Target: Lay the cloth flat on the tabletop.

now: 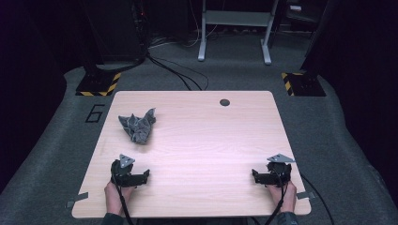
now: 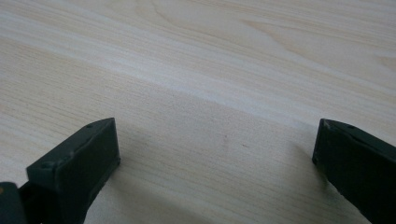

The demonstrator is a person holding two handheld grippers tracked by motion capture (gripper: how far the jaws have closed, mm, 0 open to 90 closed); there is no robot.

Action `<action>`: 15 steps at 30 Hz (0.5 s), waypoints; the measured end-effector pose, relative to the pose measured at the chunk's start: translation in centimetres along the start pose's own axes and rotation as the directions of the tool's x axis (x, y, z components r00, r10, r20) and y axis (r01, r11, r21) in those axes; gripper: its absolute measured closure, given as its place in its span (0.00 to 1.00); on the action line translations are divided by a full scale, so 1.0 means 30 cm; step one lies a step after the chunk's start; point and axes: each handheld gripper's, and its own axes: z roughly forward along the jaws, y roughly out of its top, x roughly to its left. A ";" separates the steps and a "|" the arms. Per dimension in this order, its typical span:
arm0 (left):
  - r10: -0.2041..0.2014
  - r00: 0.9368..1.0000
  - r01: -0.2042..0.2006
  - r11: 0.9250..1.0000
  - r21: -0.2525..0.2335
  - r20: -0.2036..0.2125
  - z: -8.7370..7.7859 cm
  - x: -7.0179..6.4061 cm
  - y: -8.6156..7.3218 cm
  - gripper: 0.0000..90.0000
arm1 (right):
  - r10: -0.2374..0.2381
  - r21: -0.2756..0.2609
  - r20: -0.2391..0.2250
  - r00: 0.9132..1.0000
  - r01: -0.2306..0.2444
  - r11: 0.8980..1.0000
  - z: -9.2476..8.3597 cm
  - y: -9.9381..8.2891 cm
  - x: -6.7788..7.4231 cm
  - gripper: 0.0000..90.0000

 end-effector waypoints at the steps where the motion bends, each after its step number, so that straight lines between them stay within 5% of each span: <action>1: 0.001 1.000 -0.001 1.000 0.000 0.000 0.000 0.000 0.000 0.07 | 0.000 0.000 0.000 1.000 0.000 1.000 0.000 0.000 0.000 0.00; 15: -0.016 1.000 0.016 1.000 0.017 -0.014 0.007 0.001 0.002 0.00 | -0.001 -0.002 0.003 1.000 0.001 1.000 0.001 0.000 -0.001 0.00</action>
